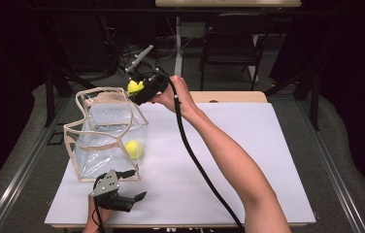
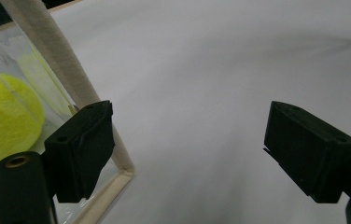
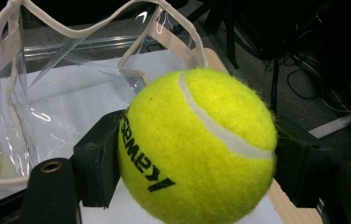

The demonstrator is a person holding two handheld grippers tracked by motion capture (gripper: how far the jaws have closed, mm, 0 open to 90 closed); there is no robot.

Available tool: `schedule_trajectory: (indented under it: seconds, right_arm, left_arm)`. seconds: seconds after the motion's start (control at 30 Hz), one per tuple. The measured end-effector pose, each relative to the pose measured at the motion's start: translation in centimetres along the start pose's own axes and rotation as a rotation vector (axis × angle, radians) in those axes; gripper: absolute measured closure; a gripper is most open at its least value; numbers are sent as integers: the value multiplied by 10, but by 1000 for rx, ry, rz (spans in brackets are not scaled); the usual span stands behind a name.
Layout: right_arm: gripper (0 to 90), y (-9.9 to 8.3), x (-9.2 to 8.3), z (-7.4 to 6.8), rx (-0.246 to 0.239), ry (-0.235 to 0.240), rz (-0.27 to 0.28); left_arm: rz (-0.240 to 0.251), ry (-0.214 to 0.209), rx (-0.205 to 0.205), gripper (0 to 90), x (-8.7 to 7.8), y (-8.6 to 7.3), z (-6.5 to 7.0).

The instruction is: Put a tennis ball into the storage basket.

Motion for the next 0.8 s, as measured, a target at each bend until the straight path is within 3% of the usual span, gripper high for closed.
schedule_trajectory:
  seconds: [0.8]
  right_arm:
    - [265,9,6,-12,-12,3,42]
  left_arm:
    - [0,2,-3,161,0,0,0]
Point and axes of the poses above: each handheld gripper's, and its own axes: x roughly forward along the jaws, y roughly out of its top, z roughly to its right, the point moved 3 cm from there along x, roughly forward along the jaws, and after that the axes turned 3 degrees about -y, right-handed, at the moved point
